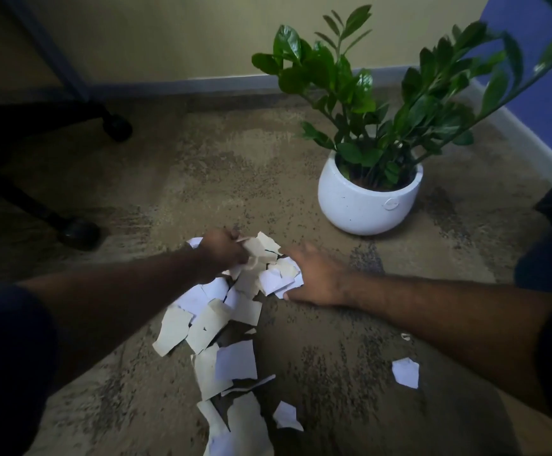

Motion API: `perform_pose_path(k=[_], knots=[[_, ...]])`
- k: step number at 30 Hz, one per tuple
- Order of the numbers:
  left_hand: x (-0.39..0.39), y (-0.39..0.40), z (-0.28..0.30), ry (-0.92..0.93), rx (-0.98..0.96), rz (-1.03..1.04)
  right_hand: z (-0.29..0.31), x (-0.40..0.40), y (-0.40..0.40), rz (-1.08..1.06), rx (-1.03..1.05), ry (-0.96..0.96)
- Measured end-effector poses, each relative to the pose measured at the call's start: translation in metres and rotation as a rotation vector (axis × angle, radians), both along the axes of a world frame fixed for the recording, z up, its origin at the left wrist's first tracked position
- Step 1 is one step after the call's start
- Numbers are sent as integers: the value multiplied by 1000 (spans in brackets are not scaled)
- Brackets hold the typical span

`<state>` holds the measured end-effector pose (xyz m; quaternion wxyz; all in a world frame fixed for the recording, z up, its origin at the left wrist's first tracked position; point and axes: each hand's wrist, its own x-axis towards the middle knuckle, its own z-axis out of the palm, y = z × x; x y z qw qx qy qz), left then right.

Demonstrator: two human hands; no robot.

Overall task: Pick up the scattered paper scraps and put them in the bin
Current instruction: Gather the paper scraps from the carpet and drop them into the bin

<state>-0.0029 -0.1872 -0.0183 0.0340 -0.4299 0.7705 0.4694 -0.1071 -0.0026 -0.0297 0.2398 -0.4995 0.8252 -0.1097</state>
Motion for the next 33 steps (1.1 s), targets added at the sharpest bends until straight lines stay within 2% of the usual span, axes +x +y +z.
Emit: perform_pose_path(k=[3,9,12,15,18,20,24,28,33], knots=[[-11,-3,1,42,67,69,-7,5,-11,134,65,178],[-27,-8,-5,-56,95,-90,-25,9,-6,277,189,244],[-37,-5,-11,-152,-33,-155,-27,3,2,348,145,287],[-38,2,-17,-245,-149,-369,-27,0,6,401,130,324],[-31,11,-22,-376,-362,-595,-27,1,7,428,133,358],[-28,15,-23,-386,-512,-661,-26,-1,9,433,126,365],[-23,14,-21,-347,-484,-619,-22,-10,15,405,126,337],[-20,8,-22,-171,-335,-489,-16,-18,28,266,159,261],[-25,17,-13,-166,-320,-452,-3,-27,55,175,155,196]])
